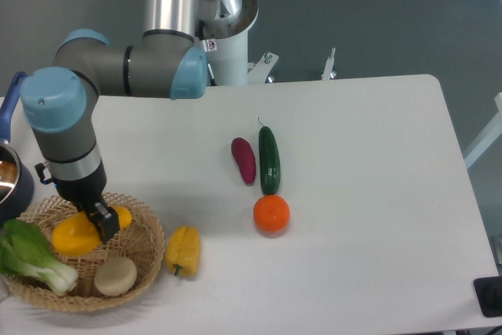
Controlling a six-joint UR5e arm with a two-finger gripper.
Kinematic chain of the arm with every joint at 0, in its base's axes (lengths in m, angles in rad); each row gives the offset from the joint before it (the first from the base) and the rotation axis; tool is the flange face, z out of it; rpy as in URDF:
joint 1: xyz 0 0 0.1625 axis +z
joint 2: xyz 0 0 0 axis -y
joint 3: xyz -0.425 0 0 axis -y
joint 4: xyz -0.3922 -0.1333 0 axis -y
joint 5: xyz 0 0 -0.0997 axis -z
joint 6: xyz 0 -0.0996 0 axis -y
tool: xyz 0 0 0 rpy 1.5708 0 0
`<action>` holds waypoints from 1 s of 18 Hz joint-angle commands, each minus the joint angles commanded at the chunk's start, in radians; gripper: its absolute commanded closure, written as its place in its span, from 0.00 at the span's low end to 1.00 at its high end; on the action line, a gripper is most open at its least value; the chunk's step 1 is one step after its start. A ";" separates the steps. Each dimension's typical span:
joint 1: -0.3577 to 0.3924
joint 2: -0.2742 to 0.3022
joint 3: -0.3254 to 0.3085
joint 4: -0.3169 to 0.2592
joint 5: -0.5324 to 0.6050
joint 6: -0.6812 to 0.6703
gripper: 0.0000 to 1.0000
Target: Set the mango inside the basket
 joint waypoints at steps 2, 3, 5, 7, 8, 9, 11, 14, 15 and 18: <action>-0.002 -0.008 -0.011 0.002 0.003 -0.002 0.00; -0.002 -0.014 -0.012 0.002 0.003 -0.002 0.00; -0.002 -0.017 -0.020 0.006 0.014 0.000 0.00; -0.002 0.000 -0.019 0.008 0.023 0.000 0.00; -0.002 0.023 -0.019 0.006 0.023 0.000 0.00; 0.001 0.038 -0.017 0.006 0.023 0.000 0.00; 0.024 0.067 -0.020 0.003 0.026 -0.002 0.00; 0.103 0.118 -0.041 0.003 0.025 0.000 0.00; 0.132 0.123 -0.043 0.005 0.026 0.002 0.00; 0.233 0.133 -0.066 0.009 0.063 0.006 0.00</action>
